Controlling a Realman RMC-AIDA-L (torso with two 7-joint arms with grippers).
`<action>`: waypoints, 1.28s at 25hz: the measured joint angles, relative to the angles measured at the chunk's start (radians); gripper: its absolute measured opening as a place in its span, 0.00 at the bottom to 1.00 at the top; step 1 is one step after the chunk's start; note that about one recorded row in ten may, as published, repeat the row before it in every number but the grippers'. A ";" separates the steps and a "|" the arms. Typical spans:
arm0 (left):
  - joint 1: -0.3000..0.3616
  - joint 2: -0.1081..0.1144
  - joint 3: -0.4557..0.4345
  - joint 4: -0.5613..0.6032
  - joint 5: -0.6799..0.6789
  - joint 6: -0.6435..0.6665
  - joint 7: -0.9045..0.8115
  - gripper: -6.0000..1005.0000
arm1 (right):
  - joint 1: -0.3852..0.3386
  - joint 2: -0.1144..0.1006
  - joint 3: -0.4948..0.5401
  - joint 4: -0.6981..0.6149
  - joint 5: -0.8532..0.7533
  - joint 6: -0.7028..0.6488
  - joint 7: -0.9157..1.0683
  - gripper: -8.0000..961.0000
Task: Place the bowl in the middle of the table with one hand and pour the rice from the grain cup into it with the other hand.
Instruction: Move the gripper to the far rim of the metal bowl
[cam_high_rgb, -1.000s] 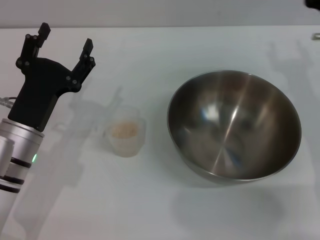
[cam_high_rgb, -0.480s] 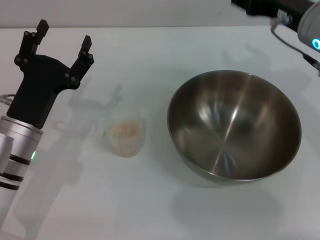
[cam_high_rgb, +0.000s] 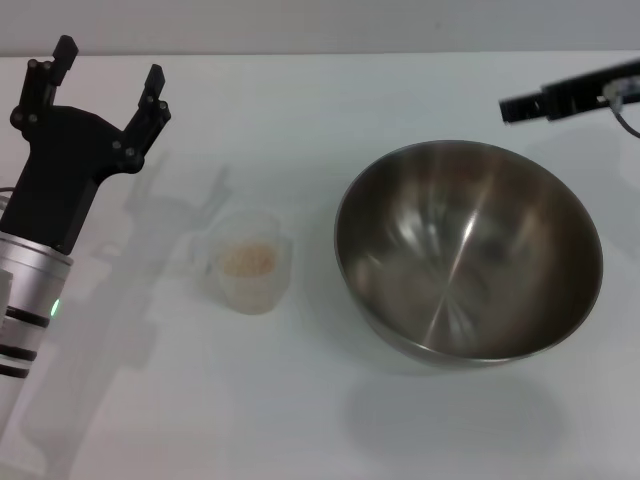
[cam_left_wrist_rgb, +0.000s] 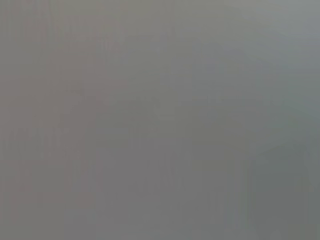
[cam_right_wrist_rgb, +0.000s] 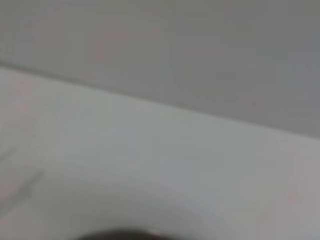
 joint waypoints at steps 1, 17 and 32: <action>0.000 0.000 -0.002 0.001 0.000 0.000 0.000 0.85 | 0.010 0.000 0.012 0.004 0.000 0.024 -0.012 0.72; -0.007 -0.001 -0.012 0.009 0.000 0.002 -0.003 0.85 | 0.099 0.001 0.035 0.195 -0.115 0.142 -0.143 0.72; -0.005 -0.001 -0.011 0.009 0.000 0.003 -0.001 0.85 | 0.125 0.006 0.031 0.391 -0.087 0.031 -0.194 0.71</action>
